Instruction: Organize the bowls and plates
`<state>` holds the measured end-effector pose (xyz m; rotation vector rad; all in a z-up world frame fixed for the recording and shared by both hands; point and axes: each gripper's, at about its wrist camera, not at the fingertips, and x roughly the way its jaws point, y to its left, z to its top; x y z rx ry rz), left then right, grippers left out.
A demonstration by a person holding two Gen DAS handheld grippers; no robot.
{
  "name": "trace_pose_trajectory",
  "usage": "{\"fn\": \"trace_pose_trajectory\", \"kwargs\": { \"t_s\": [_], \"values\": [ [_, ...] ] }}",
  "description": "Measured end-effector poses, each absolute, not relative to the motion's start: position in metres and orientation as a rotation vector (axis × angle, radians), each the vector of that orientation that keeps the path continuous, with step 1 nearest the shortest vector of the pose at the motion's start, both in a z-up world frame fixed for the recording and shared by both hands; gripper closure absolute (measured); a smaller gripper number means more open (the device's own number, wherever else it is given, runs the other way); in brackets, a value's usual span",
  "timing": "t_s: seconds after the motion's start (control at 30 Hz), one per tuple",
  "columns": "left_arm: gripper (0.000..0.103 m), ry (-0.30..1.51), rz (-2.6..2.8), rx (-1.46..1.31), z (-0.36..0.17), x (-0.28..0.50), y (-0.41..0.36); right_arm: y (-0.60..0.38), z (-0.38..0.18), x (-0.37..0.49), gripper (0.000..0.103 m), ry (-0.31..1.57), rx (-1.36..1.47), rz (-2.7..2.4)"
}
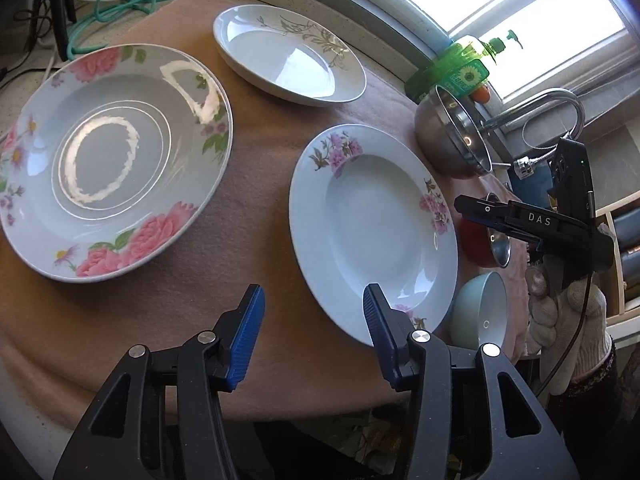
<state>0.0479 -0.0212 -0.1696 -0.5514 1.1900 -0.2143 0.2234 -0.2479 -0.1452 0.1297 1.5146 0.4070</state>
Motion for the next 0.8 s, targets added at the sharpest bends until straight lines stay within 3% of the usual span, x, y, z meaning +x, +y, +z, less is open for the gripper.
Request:
{"fn": "trace_pose_trajectory", "kwargs": {
  "t_s": [0.1,0.23,0.8],
  "values": [
    [0.061,1.196,-0.222,-0.561,-0.174,0.051,-0.023,-0.246,-0.151,0.228,0.061,1.531,0.132,0.404],
    [0.069,1.2,-0.236,-0.562,-0.178,0.057,-0.027,-0.246,-0.156,0.233,0.071,1.541,0.126,0.401],
    [0.079,1.223,-0.247,-0.596,-0.188,0.067,-0.028,-0.235,-0.169,0.242,0.073,1.569,0.113,0.425]
  ]
}}
